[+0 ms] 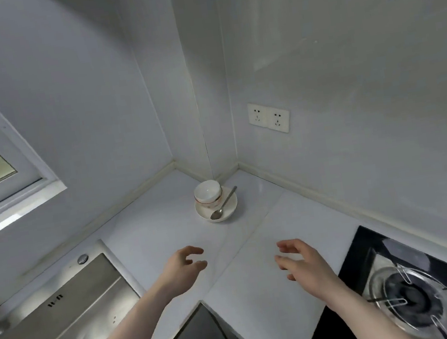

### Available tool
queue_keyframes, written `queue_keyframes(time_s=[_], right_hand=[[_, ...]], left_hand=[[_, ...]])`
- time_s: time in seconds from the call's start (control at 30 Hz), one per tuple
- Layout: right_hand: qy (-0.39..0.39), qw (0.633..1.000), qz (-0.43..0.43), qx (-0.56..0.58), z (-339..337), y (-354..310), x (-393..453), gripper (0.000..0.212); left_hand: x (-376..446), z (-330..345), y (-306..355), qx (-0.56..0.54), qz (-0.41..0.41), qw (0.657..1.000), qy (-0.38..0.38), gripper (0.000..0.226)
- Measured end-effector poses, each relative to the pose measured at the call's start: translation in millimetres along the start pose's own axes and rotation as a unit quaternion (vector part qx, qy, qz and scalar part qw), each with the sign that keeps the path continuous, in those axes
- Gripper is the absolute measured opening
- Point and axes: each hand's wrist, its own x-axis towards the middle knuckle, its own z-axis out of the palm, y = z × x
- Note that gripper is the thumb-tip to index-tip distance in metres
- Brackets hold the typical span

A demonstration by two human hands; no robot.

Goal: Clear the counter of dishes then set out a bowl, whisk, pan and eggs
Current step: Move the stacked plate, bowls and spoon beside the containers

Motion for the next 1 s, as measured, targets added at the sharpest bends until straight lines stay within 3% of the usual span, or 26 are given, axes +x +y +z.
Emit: queue_keyframes(time_s=[0.27, 0.5, 0.7, 1.0], right_hand=[[0.04, 0.998, 0.051, -0.013, 34, -13, 62, 0.033], [0.072, 0.994, 0.08, -0.023, 76, -34, 101, 0.034], [0.111, 0.988, 0.101, -0.022, 95, -30, 101, 0.034], [0.119, 0.981, 0.15, -0.026, 112, -11, 100, 0.031]], left_hand=[[144, -11, 3, 0.199, 0.014, 0.977, -0.071, 0.064], [241, -20, -9, 0.288, 0.019, 0.95, -0.117, 0.079], [291, -16, -21, 0.331, 0.001, 0.931, -0.152, 0.08], [301, -21, -37, 0.367, 0.101, 0.908, -0.177, 0.064]])
